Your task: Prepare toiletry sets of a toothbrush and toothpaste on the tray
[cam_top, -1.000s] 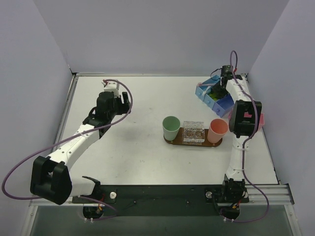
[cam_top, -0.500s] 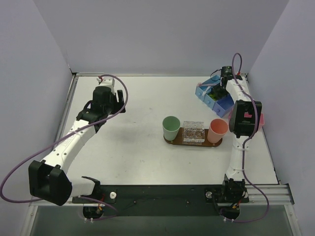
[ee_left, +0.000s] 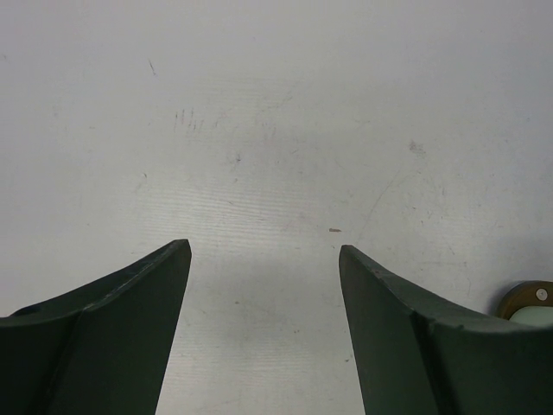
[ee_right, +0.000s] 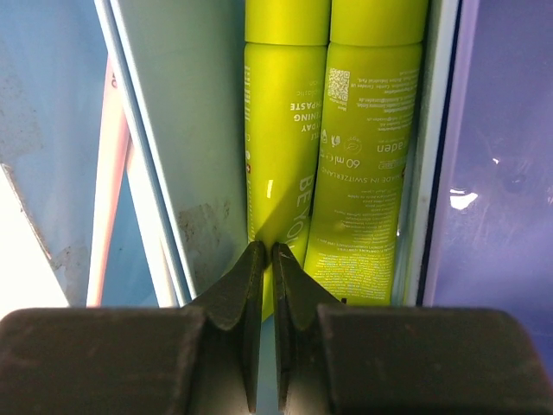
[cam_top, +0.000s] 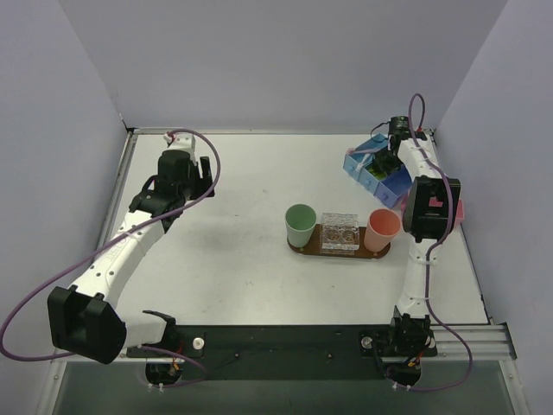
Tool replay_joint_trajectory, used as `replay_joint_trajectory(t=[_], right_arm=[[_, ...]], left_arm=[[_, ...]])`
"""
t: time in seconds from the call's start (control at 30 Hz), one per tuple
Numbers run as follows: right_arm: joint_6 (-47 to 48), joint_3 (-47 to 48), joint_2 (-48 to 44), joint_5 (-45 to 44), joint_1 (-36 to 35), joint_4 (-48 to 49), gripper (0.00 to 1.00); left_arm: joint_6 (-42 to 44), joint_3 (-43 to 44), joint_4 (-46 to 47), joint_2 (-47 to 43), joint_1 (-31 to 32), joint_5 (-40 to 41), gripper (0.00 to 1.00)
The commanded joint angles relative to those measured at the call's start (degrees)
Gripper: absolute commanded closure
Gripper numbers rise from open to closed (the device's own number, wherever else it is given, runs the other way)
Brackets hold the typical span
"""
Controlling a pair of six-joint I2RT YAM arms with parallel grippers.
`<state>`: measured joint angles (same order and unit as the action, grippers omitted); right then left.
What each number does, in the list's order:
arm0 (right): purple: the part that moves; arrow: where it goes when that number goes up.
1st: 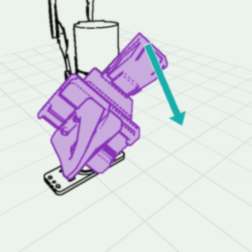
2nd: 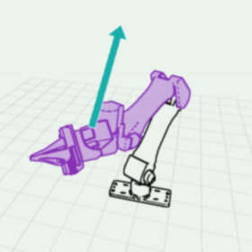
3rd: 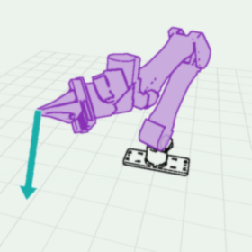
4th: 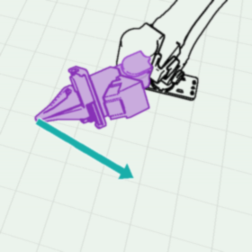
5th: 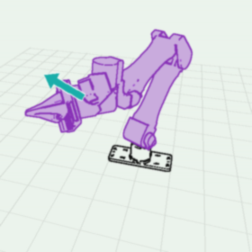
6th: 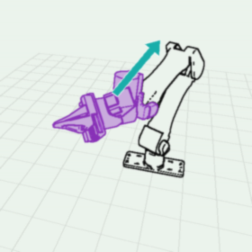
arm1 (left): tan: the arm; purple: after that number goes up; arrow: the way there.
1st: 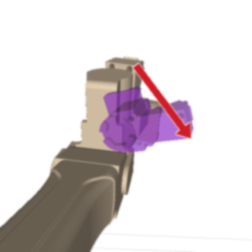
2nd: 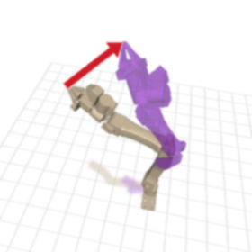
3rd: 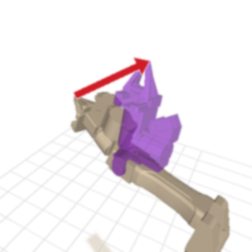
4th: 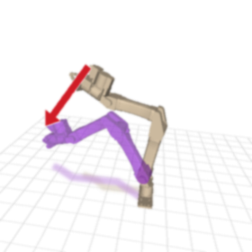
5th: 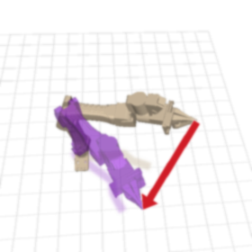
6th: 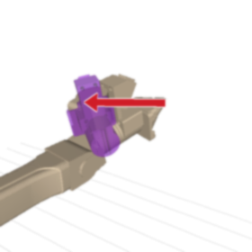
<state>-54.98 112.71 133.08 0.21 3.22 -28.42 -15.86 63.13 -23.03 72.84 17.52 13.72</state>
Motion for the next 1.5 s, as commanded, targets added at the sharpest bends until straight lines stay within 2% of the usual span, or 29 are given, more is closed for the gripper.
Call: replay_joint_trajectory(t=[0.0,0.2,0.4,1.13,1.43,1.47], right_arm=[[3.6,0.2,-2.0,-1.5,1.3,-11.1,1.0],[5.2,-3.0,-10.3,-0.7,3.7,-7.5,1.0],[5.6,-6.8,-14.1,1.2,4.7,-6.4,1.0],[5.9,-5.6,-21.2,4.7,4.6,-4.3,1.0],[7.3,-9.3,-21.1,7.4,4.0,-4.4,1.0],[8.0,-10.1,-21.2,7.1,3.8,-4.3,0.91]], left_arm=[[0.8,3.3,0.6,-1.8,-0.3,1.5,0.2],[0.5,3.0,1.5,-2.0,-0.3,1.6,0.2],[-0.1,2.8,2.0,-1.3,-0.3,1.1,0.2],[1.9,5.9,6.3,3.9,-0.3,-5.5,0.2],[0.8,5.8,7.3,5.1,-0.2,-6.5,0.2],[0.7,5.7,7.3,5.2,-0.2,-6.5,0.2]])
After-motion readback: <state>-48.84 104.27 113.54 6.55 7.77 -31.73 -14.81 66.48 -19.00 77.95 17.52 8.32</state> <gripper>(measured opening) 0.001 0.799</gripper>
